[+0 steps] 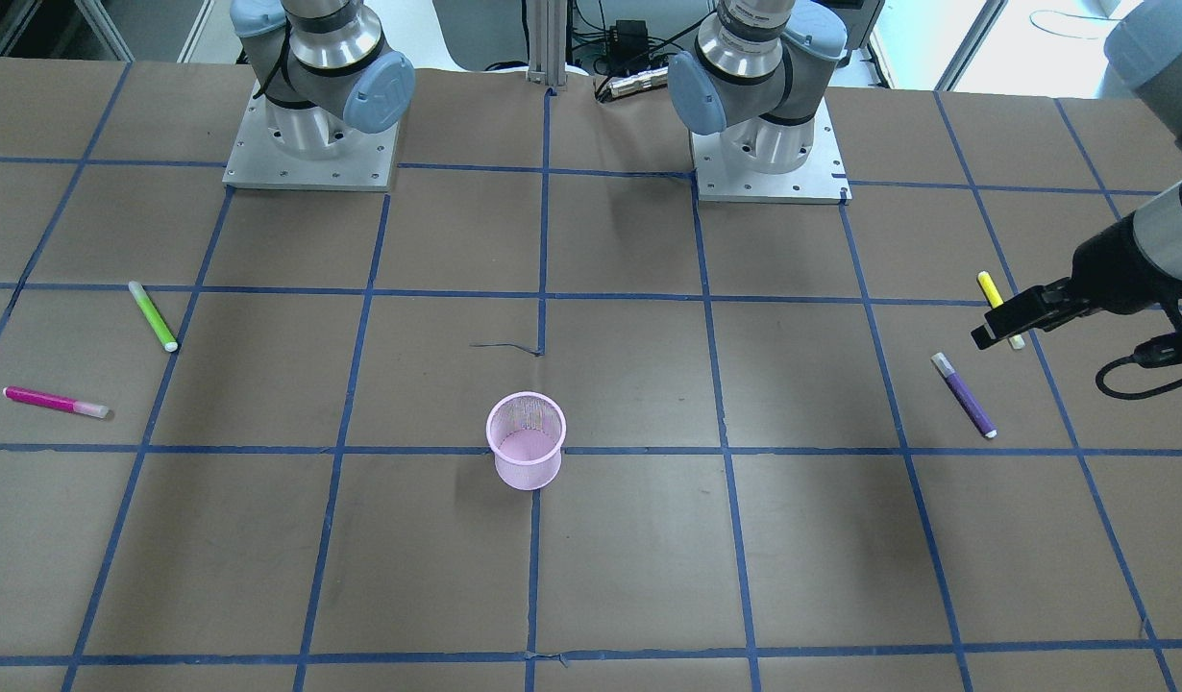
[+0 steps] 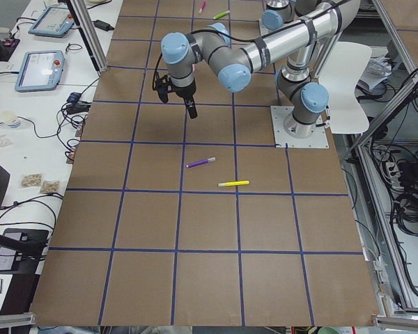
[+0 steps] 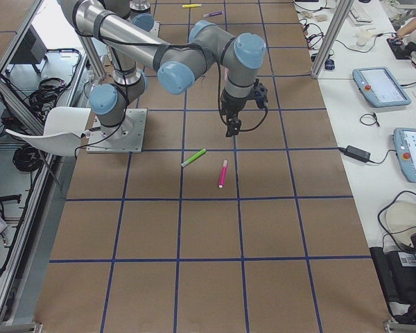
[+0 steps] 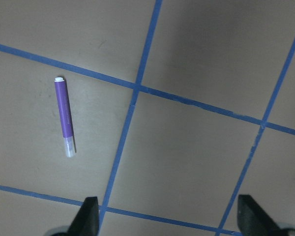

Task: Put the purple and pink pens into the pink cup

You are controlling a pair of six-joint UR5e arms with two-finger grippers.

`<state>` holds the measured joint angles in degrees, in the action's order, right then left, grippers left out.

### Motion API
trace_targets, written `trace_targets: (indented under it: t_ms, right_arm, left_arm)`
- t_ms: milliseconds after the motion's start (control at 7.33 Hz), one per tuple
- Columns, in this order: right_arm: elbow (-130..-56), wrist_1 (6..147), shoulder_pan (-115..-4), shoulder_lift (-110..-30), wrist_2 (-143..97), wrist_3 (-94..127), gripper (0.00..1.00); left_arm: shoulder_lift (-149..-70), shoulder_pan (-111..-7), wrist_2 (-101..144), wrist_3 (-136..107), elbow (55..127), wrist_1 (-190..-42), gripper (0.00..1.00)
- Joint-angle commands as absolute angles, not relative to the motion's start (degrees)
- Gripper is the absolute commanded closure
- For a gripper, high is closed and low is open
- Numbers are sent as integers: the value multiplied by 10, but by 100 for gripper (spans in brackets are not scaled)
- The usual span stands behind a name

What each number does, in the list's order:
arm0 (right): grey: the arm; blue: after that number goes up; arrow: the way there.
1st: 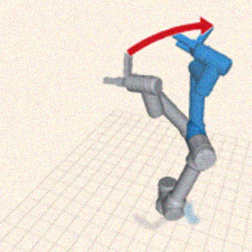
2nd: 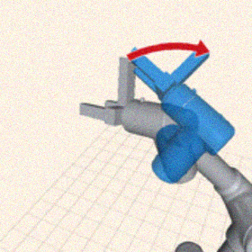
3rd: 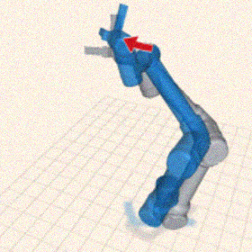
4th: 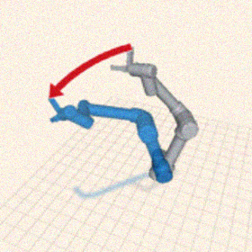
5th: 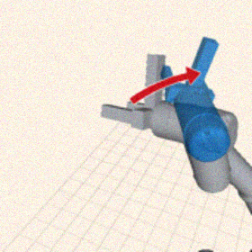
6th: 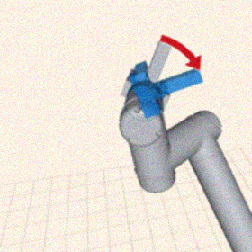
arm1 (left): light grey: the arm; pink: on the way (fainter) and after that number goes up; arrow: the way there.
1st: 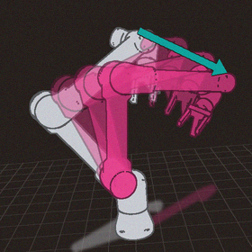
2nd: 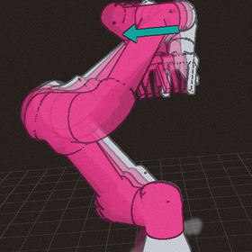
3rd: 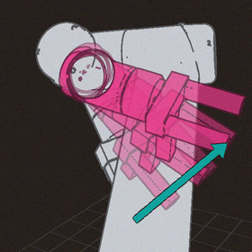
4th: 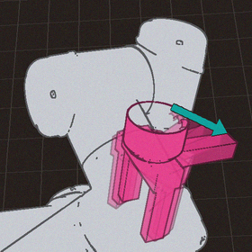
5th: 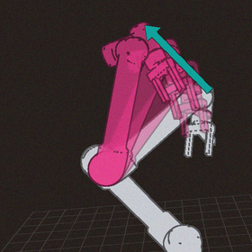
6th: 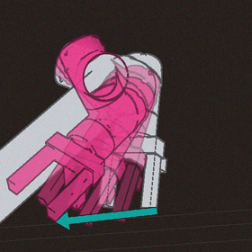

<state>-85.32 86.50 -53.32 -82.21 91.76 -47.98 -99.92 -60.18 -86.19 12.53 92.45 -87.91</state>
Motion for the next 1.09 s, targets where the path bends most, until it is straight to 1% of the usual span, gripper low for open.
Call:
trace_targets:
  t_ms: [0,136,273,409,955]
  right_arm:
    - [-857,865,-529,-811,867,-583,0]
    - [-873,875,-528,-789,856,-722,0]
    - [-889,905,-522,-770,860,-793,0]
    - [-903,946,-518,-753,861,-893,0]
    - [-911,980,-432,-667,754,-1268,0]
  left_arm:
    - [-1054,-584,-887,141,925,-858,0]
    - [-1076,-575,-913,158,925,-850,0]
    - [-1098,-557,-914,186,925,-844,0]
    - [-1126,-547,-915,191,928,-795,0]
    - [-1193,-544,-915,211,925,-759,0]
